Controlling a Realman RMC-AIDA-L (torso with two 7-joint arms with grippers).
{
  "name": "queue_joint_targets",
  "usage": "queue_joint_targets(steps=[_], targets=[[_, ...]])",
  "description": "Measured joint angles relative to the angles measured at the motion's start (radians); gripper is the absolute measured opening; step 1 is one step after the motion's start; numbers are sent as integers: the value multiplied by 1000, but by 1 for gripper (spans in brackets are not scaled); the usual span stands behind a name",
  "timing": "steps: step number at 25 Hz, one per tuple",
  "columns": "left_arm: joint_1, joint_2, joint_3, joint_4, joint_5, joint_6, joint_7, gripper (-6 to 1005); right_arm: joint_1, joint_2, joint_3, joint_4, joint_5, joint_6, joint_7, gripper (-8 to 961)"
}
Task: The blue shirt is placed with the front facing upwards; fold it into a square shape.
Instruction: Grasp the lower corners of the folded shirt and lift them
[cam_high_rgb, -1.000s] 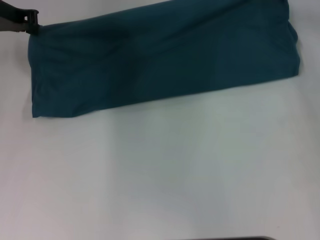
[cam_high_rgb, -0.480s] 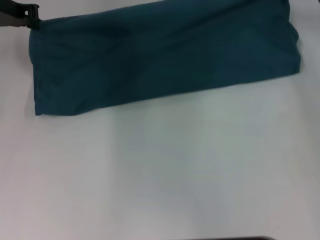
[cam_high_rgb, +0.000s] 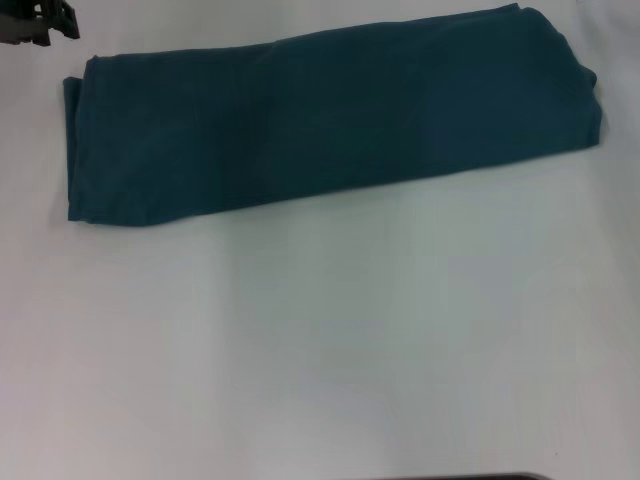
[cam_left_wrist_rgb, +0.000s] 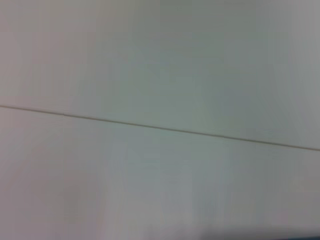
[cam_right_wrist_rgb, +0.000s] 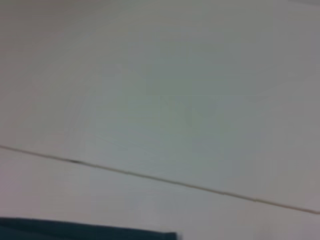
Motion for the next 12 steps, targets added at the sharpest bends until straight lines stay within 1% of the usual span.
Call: queue_joint_targets(steps=[1, 5, 6, 7, 8, 10, 11, 12], targets=[[0, 1, -1, 0, 0, 0, -2, 244, 2, -8, 9, 1, 0, -8, 2, 252], [-1, 1, -5, -1, -1, 5, -4, 420, 26, -51, 47, 14, 7, -110, 20, 436], [0, 1, -9, -2, -1, 8, -4, 460, 33, -66, 55, 18, 14, -149, 25, 469], [2, 0, -18, -4, -4, 13, -4, 500, 36, -83, 67, 13, 46, -215, 22, 502], [4, 0, -21, -5, -10, 14, -3, 539, 36, -83, 67, 13, 46, -215, 22, 535], [11, 1, -37, -8, -43, 24, 5, 619, 20, -88, 79, -13, 96, -267, 13, 602], [19, 3, -51, -12, -77, 36, 20, 628, 4, -89, 87, -32, 134, -300, 1, 635], [27, 4, -63, -16, -106, 47, 34, 637, -39, -88, 112, -78, 232, -374, -40, 668]])
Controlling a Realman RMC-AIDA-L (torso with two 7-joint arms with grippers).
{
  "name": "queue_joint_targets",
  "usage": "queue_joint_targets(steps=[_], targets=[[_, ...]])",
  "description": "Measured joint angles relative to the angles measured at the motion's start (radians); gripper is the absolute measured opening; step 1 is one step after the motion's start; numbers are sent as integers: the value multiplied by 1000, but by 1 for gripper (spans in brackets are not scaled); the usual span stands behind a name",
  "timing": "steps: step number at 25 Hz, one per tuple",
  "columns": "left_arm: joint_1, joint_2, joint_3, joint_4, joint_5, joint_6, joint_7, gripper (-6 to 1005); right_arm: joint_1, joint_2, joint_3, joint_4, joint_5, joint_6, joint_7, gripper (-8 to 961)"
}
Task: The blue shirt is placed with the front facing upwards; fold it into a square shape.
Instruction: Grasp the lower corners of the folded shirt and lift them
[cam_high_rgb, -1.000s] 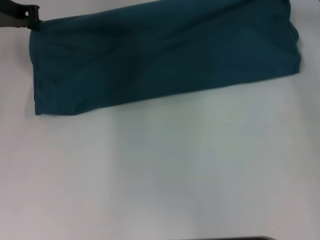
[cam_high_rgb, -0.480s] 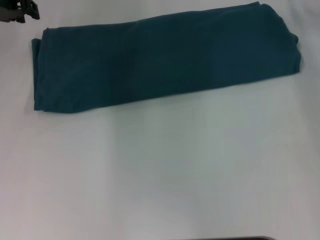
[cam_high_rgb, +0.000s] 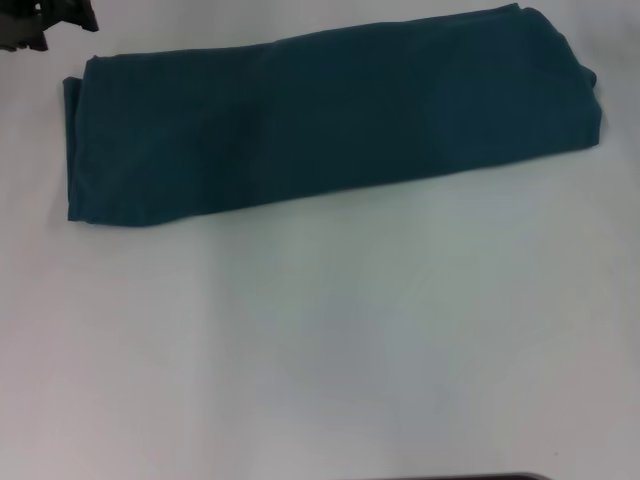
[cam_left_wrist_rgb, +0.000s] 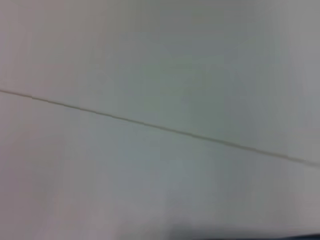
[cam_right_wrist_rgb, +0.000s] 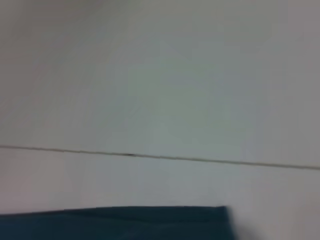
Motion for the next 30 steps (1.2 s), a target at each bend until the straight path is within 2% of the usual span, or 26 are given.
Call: queue_joint_targets(steps=[1, 2, 3, 4, 8, 11, 14, 15, 20, 26, 30], targets=[[15, 2, -23, -8, -59, 23, 34, 645, 0, 0, 0, 0, 0, 0, 0, 700], [51, 4, -64, -23, -181, 71, 100, 654, -28, 2, 15, -26, 60, -45, -31, 733], [51, 4, -64, -23, -181, 71, 100, 663, -57, 5, 28, -50, 119, -92, -62, 765], [74, 5, -79, -29, -257, 100, 138, 672, -85, 10, 36, -75, 172, -133, -90, 797], [173, 7, -101, -35, -471, 185, 229, 707, -225, 43, 67, -157, 388, -312, -254, 901], [243, -6, -102, -34, -568, 221, 282, 712, -312, 57, 105, -160, 510, -416, -358, 920], [307, -28, -104, -32, -656, 247, 359, 705, -370, 64, 143, -138, 566, -485, -405, 927], [351, -45, -104, -32, -707, 265, 416, 705, -394, 69, 166, -126, 578, -528, -422, 927], [405, -56, -105, -31, -751, 296, 465, 706, -417, 78, 222, -101, 580, -617, -451, 926], [424, -27, -105, -19, -720, 327, 402, 705, -425, 66, 249, -95, 570, -663, -457, 926], [427, -22, -106, -13, -710, 330, 383, 705, -420, 59, 256, -95, 569, -677, -440, 925]])
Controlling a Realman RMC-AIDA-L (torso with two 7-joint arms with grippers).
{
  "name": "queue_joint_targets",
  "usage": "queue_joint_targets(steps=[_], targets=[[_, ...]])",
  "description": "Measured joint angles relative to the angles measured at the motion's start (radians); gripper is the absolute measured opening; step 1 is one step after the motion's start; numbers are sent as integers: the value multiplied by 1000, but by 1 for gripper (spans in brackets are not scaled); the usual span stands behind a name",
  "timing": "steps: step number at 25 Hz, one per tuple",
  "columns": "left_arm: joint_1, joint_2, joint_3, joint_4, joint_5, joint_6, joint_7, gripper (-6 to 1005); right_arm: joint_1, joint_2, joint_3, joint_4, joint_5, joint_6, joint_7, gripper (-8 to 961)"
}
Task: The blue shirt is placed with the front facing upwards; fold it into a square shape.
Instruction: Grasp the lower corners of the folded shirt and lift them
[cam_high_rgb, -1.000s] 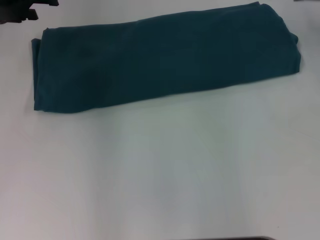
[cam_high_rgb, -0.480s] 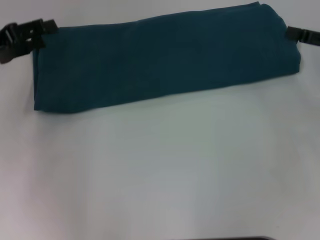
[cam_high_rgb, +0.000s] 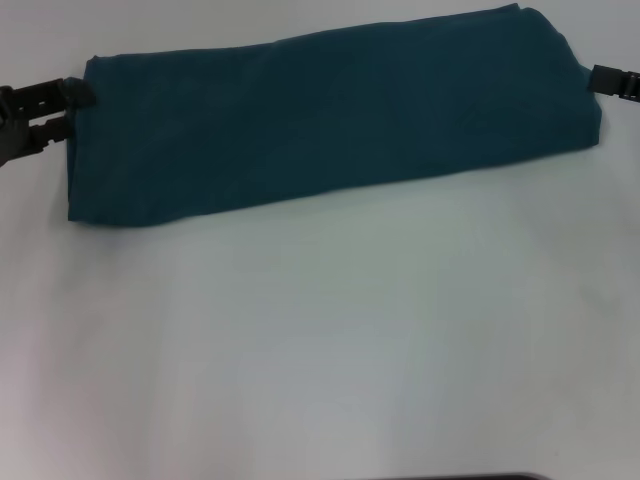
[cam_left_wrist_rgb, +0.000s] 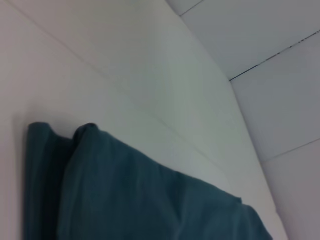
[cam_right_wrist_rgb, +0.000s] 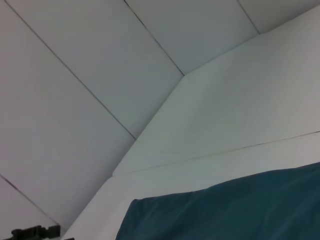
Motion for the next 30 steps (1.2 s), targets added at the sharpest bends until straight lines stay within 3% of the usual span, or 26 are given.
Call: queue_joint_targets(steps=[7, 14, 20, 30], targets=[[6, 28, -1, 18, 87, 4, -50, 705, -2, -11, -2, 0, 0, -1, 66, 925], [35, 20, -3, 23, 100, -18, -78, 704, -14, -12, 1, 5, -25, 2, 63, 924], [-16, 41, 6, 31, 217, -26, -123, 704, -1, -25, 4, 8, -112, 25, 72, 923], [-56, 31, 10, 64, 264, -56, -125, 703, 1, -25, 12, 9, -111, 27, 65, 923]])
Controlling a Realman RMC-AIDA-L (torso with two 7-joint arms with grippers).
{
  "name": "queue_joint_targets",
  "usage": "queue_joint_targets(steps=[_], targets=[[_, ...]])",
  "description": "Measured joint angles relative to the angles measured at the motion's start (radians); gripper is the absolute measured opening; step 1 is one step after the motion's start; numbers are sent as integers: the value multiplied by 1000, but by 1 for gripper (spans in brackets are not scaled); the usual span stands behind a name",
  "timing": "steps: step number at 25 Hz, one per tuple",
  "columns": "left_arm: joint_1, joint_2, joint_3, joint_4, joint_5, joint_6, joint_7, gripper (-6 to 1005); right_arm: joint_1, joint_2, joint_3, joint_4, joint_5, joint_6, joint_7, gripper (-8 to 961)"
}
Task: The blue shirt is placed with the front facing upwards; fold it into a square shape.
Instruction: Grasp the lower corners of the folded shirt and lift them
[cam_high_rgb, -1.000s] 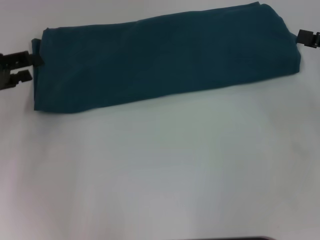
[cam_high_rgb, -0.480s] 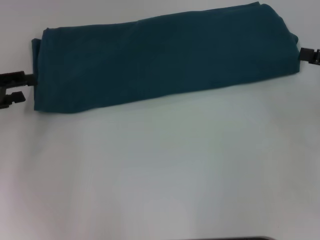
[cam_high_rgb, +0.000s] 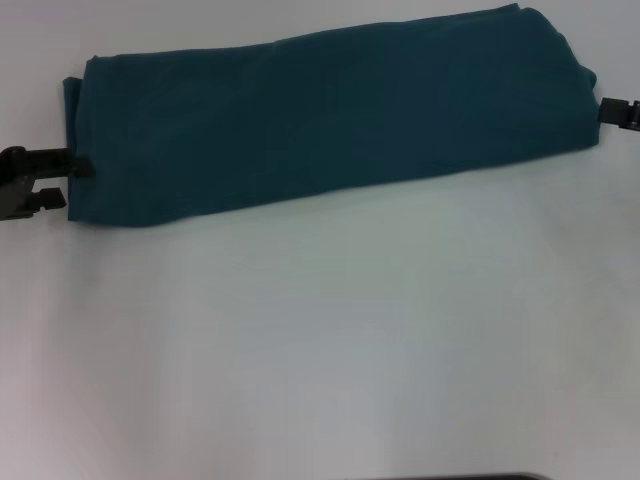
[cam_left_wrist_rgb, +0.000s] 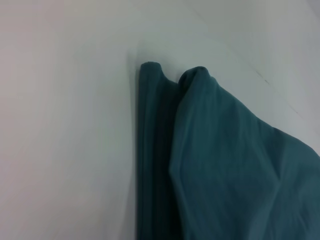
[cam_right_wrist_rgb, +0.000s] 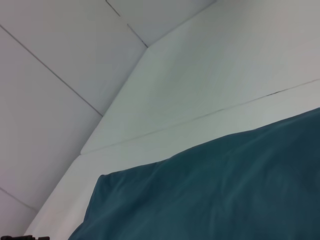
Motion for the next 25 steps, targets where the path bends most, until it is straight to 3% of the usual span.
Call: queue_joint_targets(steps=[25], targets=[[-31, -2, 0, 56, 13, -42, -10, 702, -1, 0, 25, 0, 1, -8, 0, 920]])
